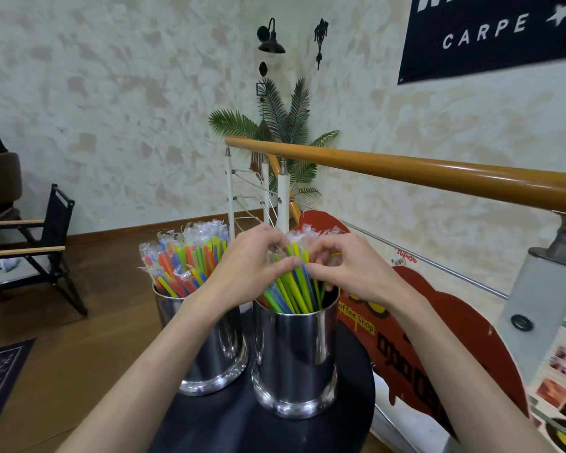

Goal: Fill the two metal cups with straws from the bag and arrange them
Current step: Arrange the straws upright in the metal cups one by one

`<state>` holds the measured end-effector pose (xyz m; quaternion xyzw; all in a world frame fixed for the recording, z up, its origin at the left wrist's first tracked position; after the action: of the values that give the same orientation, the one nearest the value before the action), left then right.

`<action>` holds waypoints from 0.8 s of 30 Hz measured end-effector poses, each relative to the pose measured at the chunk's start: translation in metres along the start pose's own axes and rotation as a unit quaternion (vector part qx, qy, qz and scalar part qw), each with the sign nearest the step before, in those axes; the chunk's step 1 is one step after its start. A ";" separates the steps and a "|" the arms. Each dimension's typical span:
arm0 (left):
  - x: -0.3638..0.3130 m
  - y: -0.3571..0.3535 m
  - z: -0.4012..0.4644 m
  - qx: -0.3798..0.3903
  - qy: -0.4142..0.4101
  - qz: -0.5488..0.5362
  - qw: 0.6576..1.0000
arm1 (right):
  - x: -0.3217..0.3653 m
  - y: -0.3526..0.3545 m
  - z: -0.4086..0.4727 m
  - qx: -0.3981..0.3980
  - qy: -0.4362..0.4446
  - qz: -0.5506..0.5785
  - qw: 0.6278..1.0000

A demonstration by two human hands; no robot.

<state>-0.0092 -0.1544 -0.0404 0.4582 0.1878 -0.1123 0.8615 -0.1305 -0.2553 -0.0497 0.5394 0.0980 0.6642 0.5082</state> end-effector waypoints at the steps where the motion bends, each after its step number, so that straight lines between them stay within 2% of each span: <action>1: 0.000 -0.001 0.000 0.005 -0.002 -0.001 1.000 | 0.000 -0.001 0.000 0.009 0.003 0.004 1.000; 13: 0.005 -0.004 0.000 0.057 -0.011 -0.059 0.997 | -0.007 -0.002 0.003 0.037 0.021 0.009 0.999; 19: 0.001 -0.004 -0.001 0.025 -0.008 -0.075 0.997 | -0.012 -0.004 0.004 0.030 0.030 0.038 0.998; 24: 0.002 -0.001 -0.002 -0.043 -0.002 -0.041 0.998 | -0.013 -0.002 0.004 0.009 0.028 0.055 0.998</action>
<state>-0.0080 -0.1537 -0.0428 0.4124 0.2098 -0.1405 0.8753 -0.1269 -0.2659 -0.0574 0.5296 0.0889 0.7051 0.4630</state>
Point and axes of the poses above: each hand's wrist, its own z-axis towards the middle knuckle, its own y-axis out of the back of the hand, x = y × z, the point moved 7 cm from there along z, towards the middle knuckle, and after that the axes turned 3 degrees about x, right-handed, at the moved point
